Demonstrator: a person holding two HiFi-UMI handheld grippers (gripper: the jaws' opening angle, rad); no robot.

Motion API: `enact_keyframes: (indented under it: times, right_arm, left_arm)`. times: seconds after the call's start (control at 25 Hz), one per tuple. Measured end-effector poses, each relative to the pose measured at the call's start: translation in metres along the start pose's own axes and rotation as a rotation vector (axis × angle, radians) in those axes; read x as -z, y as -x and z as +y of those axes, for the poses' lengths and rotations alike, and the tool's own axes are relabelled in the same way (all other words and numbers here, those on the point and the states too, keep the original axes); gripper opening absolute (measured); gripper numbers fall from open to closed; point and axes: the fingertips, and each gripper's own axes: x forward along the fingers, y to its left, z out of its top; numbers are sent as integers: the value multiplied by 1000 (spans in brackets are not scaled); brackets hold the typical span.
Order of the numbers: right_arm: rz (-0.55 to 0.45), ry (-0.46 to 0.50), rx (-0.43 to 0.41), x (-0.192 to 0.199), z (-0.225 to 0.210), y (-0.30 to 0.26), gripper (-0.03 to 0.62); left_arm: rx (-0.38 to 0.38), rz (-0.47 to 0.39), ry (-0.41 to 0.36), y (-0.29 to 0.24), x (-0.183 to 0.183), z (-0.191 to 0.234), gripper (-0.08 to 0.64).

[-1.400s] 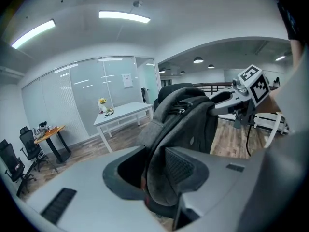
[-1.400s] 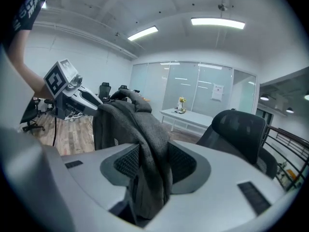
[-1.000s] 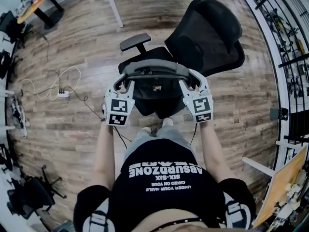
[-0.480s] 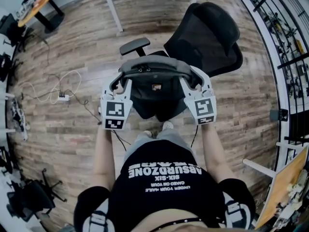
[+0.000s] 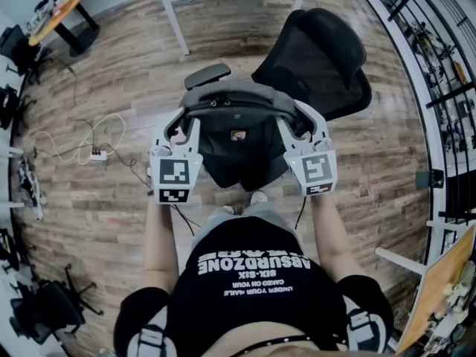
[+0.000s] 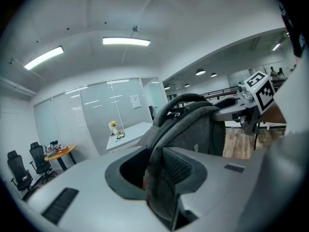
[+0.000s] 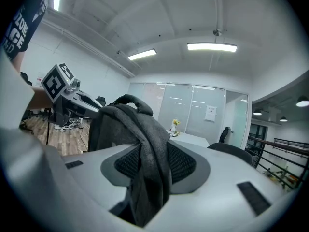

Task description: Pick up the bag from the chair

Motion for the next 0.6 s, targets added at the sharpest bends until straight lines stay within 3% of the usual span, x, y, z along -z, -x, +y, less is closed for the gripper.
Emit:
enact_keyframes:
  times: [0.6]
  right_arm:
    - [-29,6,6,-14,-1,6,163]
  left_arm:
    - [-13,-32,2,6,-15,1,95]
